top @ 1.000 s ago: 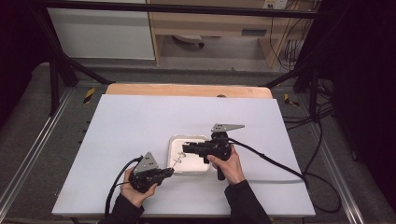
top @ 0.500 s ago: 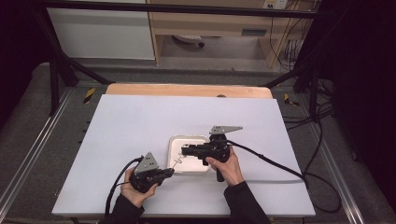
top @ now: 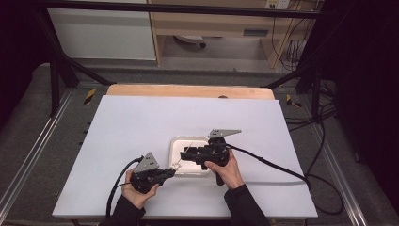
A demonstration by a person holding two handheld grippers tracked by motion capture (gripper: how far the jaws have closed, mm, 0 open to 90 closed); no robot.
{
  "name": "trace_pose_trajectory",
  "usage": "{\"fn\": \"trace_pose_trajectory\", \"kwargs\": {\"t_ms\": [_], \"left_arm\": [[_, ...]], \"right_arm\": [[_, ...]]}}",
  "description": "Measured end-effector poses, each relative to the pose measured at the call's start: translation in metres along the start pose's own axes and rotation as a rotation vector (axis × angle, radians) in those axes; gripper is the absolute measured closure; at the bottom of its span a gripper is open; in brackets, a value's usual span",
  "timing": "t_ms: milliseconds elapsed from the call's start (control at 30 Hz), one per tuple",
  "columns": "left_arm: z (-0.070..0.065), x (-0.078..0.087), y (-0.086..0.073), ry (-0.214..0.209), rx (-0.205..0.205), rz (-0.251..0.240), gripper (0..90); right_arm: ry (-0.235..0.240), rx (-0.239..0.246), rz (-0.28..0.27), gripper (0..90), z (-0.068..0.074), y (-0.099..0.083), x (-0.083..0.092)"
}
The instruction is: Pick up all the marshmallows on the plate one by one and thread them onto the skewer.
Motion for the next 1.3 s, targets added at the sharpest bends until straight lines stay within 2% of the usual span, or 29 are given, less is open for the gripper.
{"fn": "trace_pose_trajectory", "kwargs": {"t_ms": [67,133,267,467,600,933,1100,1300], "left_arm": [[0.002,0.001,0.000,0.002,0.005,0.000,88.2],[0.003,0.001,0.000,0.004,0.014,0.000,88.2],[0.005,0.002,-0.001,0.008,0.025,0.004,88.1],[0.007,0.002,-0.001,0.012,0.039,0.012,88.0],[0.008,0.002,-0.001,0.011,0.042,0.024,87.9],[0.009,0.003,0.000,-0.003,0.041,0.039,87.8],[0.010,0.003,0.003,-0.005,0.046,0.046,87.8],[0.014,0.004,0.006,-0.001,0.062,0.061,87.8]], "right_arm": [[-0.028,0.013,-0.012,40.6,0.001,0.001,0.004],[-0.064,0.038,-0.015,33.8,0.002,0.002,0.008],[-0.150,0.116,0.015,19.8,-0.001,0.000,0.016],[-0.229,0.138,0.028,9.9,-0.015,-0.010,0.034],[-0.267,0.123,0.038,6.2,-0.028,-0.020,0.048],[-0.395,0.128,0.093,0.8,-0.056,-0.048,0.077],[-0.408,0.141,0.107,0.8,-0.064,-0.059,0.092],[-0.452,0.164,0.149,0.8,-0.074,-0.074,0.111]]}}
Point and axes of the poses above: each handheld gripper's, and its own axes: x roughly backward along the jaws, y roughly out of its top, z roughly to its left, the point moved 4 cm from there along -x, roughly forward along the jaws, and after that the axes turned 3 degrees about -y, right-handed, at the moved point
